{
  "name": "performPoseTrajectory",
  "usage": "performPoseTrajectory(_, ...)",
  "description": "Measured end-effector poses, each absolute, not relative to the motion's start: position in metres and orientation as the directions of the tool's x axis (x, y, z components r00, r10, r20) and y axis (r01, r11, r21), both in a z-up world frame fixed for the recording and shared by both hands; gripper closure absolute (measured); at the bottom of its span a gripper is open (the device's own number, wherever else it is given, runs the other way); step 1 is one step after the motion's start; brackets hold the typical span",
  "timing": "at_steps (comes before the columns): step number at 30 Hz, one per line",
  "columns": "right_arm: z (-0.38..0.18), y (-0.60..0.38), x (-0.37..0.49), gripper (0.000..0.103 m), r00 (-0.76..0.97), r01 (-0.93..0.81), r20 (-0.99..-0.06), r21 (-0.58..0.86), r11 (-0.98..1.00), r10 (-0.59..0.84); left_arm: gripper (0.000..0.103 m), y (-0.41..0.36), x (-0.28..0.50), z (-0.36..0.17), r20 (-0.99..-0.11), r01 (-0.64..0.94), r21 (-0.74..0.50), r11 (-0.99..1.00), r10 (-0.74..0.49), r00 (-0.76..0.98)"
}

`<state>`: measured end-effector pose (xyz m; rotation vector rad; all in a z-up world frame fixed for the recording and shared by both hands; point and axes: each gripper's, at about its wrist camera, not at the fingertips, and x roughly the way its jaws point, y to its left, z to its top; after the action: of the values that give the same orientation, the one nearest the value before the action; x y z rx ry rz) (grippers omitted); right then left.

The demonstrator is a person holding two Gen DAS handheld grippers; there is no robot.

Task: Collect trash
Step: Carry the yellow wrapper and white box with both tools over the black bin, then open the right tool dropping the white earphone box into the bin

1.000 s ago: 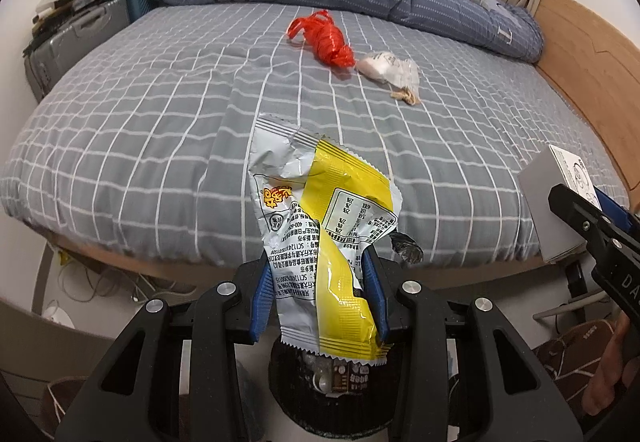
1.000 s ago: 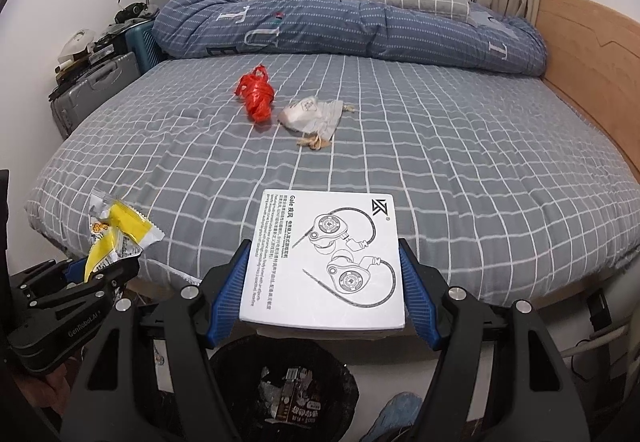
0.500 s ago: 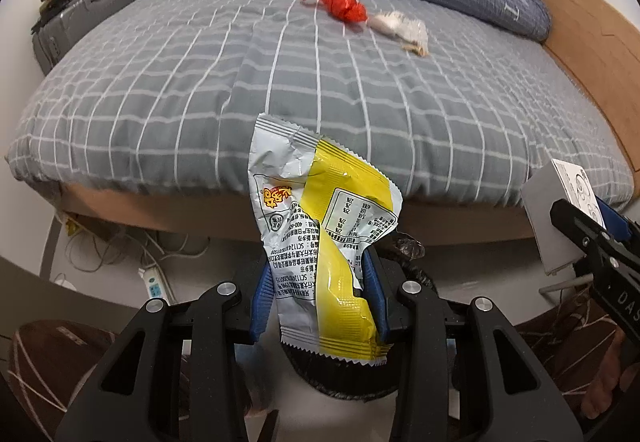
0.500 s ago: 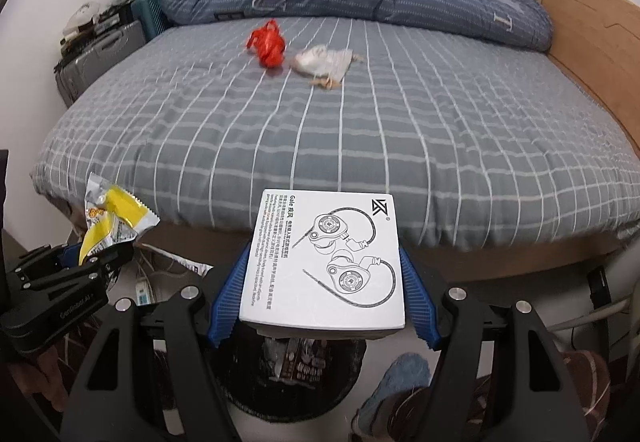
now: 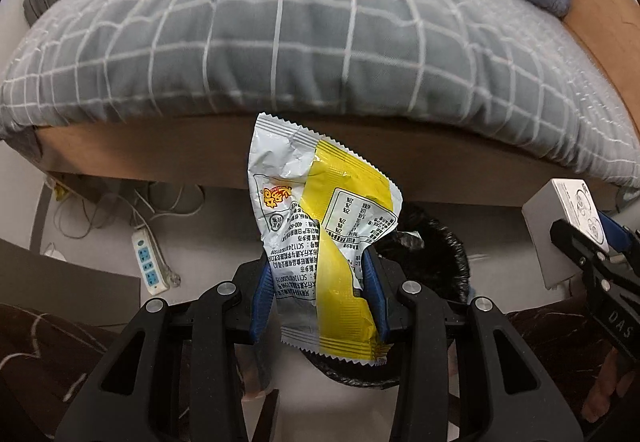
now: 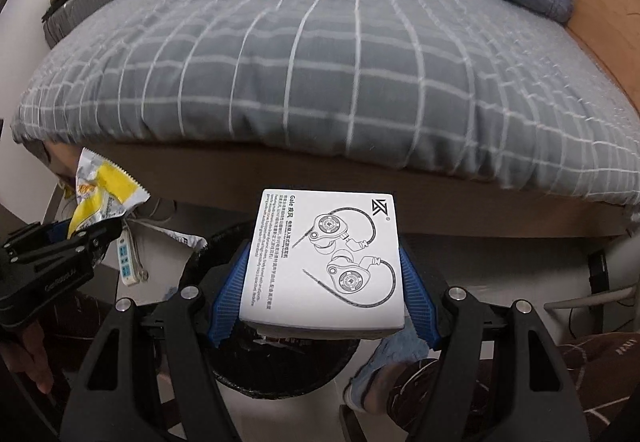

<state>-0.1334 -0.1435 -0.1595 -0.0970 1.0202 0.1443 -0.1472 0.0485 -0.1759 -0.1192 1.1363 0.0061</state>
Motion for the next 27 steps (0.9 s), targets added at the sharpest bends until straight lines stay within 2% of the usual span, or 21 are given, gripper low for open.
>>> performPoseTrajectory(12, -0.215, -0.116, -0.113, 0.036, 0.422, -0.212, -0.903, -0.009, 0.977, 0.083, 0.065, 0.074, -0.137, -0.223, -0.934, -0.131, -0.071, 0.989, -0.020, 0.357)
performPoseTrajectory(22, -0.239, -0.101, -0.109, 0.035, 0.386, -0.253, -0.916, 0.005, 0.968, 0.106, 0.065, 0.088, -0.139, -0.227, -0.936, -0.161, -0.060, 0.985, 0.000, 0.353)
performPoseTrajectory(24, -0.238, -0.102, -0.109, 0.020, 0.402, -0.243, -0.910, -0.001, 0.970, 0.099, 0.065, 0.085, -0.139, -0.226, -0.936, -0.157, -0.058, 0.986, 0.001, 0.352)
performPoseTrajectory(27, -0.234, -0.106, -0.110, 0.016, 0.421, -0.232, -0.902, -0.005, 0.973, 0.096, 0.065, 0.080, -0.137, -0.226, -0.936, -0.145, -0.054, 0.988, 0.000, 0.352)
